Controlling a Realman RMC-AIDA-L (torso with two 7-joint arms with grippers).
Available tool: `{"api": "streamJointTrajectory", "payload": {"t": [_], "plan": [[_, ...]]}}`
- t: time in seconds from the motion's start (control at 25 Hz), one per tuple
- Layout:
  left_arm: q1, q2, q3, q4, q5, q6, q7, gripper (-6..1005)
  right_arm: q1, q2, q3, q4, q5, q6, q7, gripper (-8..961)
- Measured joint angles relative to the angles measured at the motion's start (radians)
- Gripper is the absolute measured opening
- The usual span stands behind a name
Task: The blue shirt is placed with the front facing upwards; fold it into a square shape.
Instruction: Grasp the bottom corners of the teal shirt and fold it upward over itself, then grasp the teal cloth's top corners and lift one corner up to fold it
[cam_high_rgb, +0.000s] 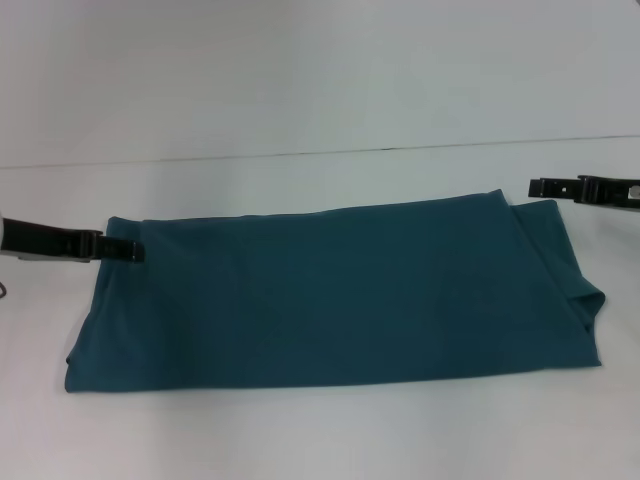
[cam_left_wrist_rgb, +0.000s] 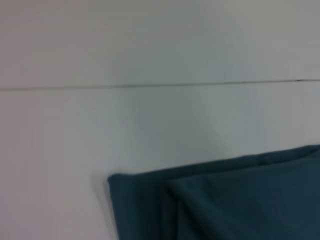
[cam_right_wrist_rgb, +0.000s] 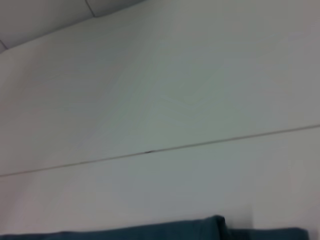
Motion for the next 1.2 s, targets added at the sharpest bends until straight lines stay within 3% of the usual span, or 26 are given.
{"api": "streamJointTrajectory", "payload": {"t": [0.04, 0.32, 0.76, 1.2], "plan": [[0.002, -0.005, 0.002, -0.001, 0.005, -0.006, -0.003, 730, -0.002, 0.0, 0.001, 0.001, 0.001, -0.004, -0.001, 874], [0.003, -0.067, 0.016, 0.026, 0.159, -0.056, -0.051, 852, -0.005, 0.001, -0.002, 0.0, 0.001, -0.018, -0.004, 879], [0.005, -0.064, 0.017, 0.003, 0.178, -0.074, -0.084, 868, -0.006, 0.001, -0.008, 0.006, 0.001, -0.031, -0.005, 867], [-0.007, -0.047, 0.013, -0.087, 0.184, -0.124, -0.085, 863, 0.001, 0.001, -0.008, 0.006, -0.005, -0.032, -0.004, 844]]}}
